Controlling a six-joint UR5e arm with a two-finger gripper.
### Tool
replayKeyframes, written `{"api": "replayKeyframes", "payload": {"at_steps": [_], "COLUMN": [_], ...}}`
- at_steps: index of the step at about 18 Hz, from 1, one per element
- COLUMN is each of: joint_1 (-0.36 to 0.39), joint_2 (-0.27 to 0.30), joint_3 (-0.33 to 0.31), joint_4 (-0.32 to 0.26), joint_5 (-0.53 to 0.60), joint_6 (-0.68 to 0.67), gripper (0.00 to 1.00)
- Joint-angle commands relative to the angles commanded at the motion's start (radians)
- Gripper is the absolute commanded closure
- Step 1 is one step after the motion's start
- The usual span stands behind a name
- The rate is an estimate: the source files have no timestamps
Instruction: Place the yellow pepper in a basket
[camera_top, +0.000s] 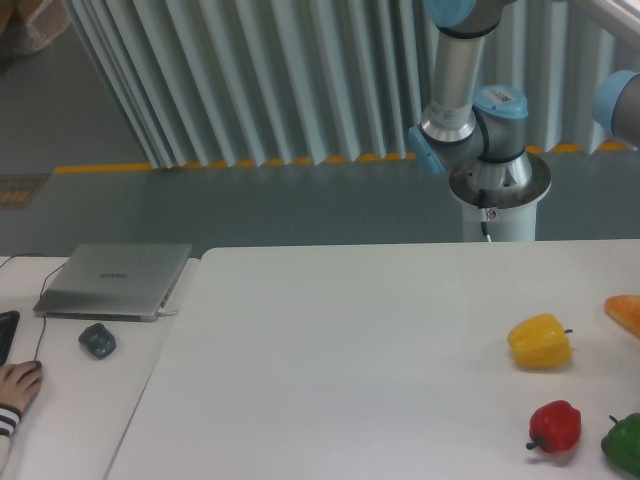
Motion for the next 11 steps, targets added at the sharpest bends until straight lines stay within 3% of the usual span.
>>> {"api": "replayKeyframes", "payload": {"at_steps": [6,9,11], "joint_1": [0.002,0.037,0.052], "joint_2": [0.006,0.014,0.023], "joint_3": [-0.001,-0.014,-0.012], "joint_4": [0.000,0.009,0.018], "joint_5": [-0.020,-0.034,-0.106], "joint_6": [0.000,-0.002,-0.015], "gripper": [0.00,0.00,0.00]}}
